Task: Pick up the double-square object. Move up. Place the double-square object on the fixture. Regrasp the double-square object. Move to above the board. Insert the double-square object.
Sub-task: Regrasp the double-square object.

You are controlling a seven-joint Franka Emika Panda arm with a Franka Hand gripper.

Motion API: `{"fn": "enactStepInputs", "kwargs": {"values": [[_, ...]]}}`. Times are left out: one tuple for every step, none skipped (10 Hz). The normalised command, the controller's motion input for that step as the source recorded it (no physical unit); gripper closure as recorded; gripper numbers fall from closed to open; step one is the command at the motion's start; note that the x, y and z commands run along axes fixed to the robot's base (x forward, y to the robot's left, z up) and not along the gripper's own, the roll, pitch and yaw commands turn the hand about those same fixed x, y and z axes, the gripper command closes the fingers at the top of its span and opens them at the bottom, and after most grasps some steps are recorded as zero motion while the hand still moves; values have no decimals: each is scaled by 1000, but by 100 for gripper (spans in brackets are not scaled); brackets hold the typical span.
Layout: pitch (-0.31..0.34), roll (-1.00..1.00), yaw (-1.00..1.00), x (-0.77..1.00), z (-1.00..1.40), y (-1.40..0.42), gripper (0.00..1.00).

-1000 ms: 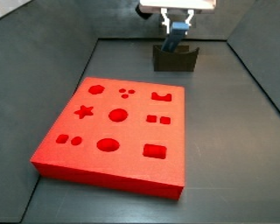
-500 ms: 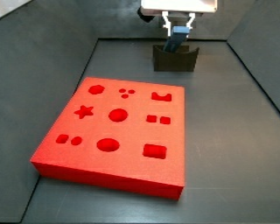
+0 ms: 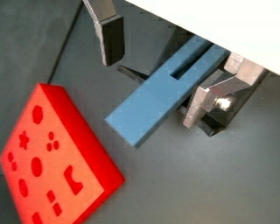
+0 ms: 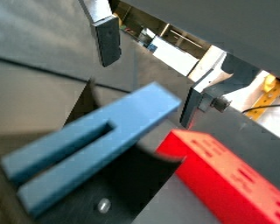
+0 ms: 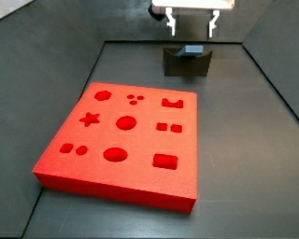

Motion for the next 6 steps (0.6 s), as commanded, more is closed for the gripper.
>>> {"fn": "enactStepInputs", "kwargs": {"values": [[32,52,-34,-19,1000,9,0],[27,49,-27,-28,1000,7,0],[25,48,-24,-33,1000,9,0],[22,34,-22,-35,840,9,0],[23,29,-17,-30,653,12,0],[28,29,-14,-31,462,12,0]]}}
